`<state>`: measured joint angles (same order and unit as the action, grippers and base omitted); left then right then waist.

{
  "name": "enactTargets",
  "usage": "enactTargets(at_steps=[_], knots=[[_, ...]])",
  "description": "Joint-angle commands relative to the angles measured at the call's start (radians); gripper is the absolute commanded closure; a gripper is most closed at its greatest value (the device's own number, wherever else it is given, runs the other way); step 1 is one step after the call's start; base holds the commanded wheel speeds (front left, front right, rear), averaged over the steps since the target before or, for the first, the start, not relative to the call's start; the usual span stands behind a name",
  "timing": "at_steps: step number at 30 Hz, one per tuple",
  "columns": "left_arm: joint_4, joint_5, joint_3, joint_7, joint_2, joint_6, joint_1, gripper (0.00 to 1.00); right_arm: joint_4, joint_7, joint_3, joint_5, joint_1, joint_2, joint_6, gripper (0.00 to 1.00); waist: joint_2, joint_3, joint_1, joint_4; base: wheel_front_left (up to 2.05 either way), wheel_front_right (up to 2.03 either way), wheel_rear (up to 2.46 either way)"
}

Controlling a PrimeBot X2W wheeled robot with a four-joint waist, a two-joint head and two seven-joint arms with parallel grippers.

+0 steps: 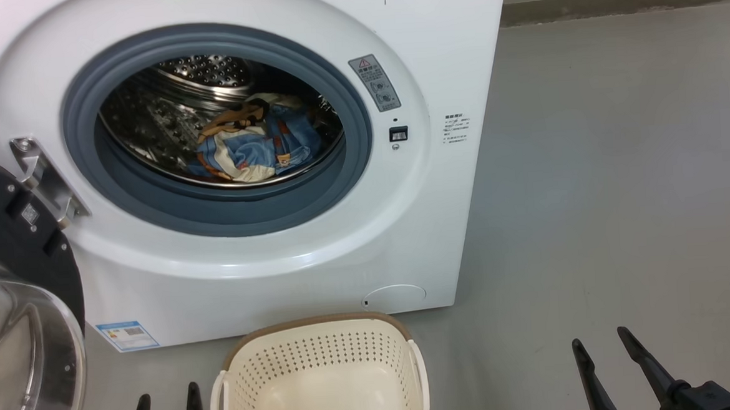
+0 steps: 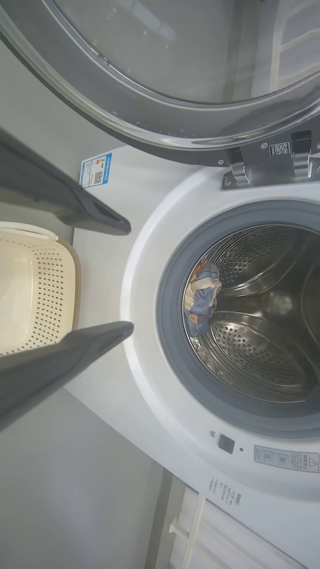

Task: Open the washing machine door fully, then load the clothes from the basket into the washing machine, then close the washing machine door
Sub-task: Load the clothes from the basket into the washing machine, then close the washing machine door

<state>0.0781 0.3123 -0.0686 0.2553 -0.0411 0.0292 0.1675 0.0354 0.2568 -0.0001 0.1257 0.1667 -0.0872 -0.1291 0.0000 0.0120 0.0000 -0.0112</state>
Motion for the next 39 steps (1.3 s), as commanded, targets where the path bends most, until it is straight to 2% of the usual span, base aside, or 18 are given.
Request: enactTargets(at_steps=[1, 19, 28, 39], knots=[[-0.037, -0.011, 0.029, 0.006, -0.009, -0.004, -0.012, 0.00, -0.029, 0.005, 0.018, 0.000, -0.012, -0.011, -0.002, 0.00, 0.0000, -0.001, 0.0000, 0.000, 0.00, 0.00, 0.00], [-0.075, -0.021, 0.017, 0.006, -0.009, -0.007, 0.019, 0.00, 0.006, 0.005, -0.004, 0.001, 0.017, -0.006, -0.002, 0.00, 0.0000, -0.016, 0.0000, 0.033, 0.00, 0.00, 0.00], [-0.083, -0.027, 0.025, 0.006, -0.009, 0.006, 0.016, 0.00, 0.010, 0.005, 0.000, 0.003, 0.009, -0.004, -0.002, 0.00, 0.0000, -0.007, 0.0000, 0.033, -0.05, 0.05, 0.00], [-0.078, -0.027, 0.026, 0.006, -0.009, 0.016, 0.006, 0.00, 0.011, 0.005, 0.005, 0.005, -0.001, -0.003, -0.002, 0.00, 0.0000, 0.008, 0.0000, 0.034, -0.96, 0.96, 0.00]])
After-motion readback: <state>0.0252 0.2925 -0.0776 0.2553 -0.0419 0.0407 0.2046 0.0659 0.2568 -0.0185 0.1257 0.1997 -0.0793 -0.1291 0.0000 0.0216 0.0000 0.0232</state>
